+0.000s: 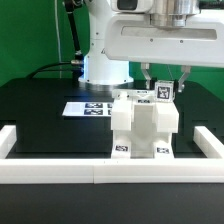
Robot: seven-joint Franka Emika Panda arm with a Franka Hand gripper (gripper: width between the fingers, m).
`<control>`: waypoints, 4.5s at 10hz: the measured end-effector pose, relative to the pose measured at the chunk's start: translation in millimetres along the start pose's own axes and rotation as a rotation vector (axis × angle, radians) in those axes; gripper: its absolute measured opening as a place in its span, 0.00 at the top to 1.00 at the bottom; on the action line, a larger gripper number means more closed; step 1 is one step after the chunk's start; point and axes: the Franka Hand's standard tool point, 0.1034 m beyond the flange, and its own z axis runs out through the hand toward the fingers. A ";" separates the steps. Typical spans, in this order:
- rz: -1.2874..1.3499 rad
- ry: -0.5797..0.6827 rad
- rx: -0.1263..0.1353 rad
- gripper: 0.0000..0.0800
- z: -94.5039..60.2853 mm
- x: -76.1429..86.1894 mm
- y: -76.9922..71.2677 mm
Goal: Assemble chair
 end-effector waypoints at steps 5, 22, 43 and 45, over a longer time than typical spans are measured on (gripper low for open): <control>0.481 -0.017 0.020 0.64 0.9 -1.1 -0.9; -0.135 0.001 0.021 0.19 1.5 -3.1 -7.0; 0.046 -0.002 0.021 0.64 1.8 -2.1 -4.9; 0.164 -0.005 0.022 0.64 1.9 -2.5 -5.2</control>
Offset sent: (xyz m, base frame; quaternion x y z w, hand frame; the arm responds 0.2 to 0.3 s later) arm -0.0041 0.0024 -0.0076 0.0105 -0.0153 0.2709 0.9624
